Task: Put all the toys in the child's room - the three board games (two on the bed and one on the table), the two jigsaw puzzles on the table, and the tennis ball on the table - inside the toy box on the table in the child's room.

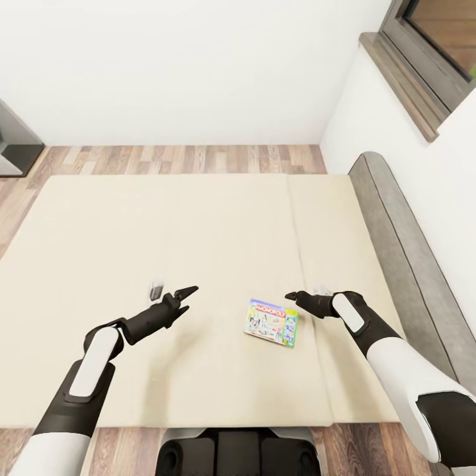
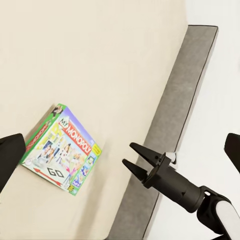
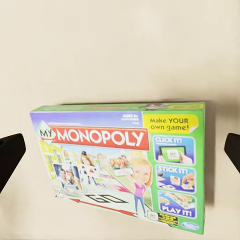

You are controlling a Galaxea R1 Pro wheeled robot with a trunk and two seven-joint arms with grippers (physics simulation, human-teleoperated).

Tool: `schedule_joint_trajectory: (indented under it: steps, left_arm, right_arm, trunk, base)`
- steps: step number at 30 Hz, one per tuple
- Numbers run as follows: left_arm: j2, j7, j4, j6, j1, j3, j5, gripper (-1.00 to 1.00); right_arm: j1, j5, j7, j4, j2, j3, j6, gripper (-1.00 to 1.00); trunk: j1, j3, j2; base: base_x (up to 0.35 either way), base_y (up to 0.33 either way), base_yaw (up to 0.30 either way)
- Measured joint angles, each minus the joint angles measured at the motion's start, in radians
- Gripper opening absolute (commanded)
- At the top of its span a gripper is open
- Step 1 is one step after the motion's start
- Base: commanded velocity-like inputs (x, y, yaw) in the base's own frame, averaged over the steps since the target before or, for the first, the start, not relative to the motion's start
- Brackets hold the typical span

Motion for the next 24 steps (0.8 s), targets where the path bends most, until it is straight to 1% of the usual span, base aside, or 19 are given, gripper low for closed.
schedule_joint_trajectory:
  steps: [24]
  left_arm:
    - [0.001,0.005,0.007,0.0,0.002,0.0,-0.003,1.0]
  right_arm:
    - [0.001,0.0,0.001,0.0,0.0,0.001,-0.002,1.0]
  trunk:
    - [0.0,-0.039,0.0]
  base:
    - [0.0,0.0,0.0]
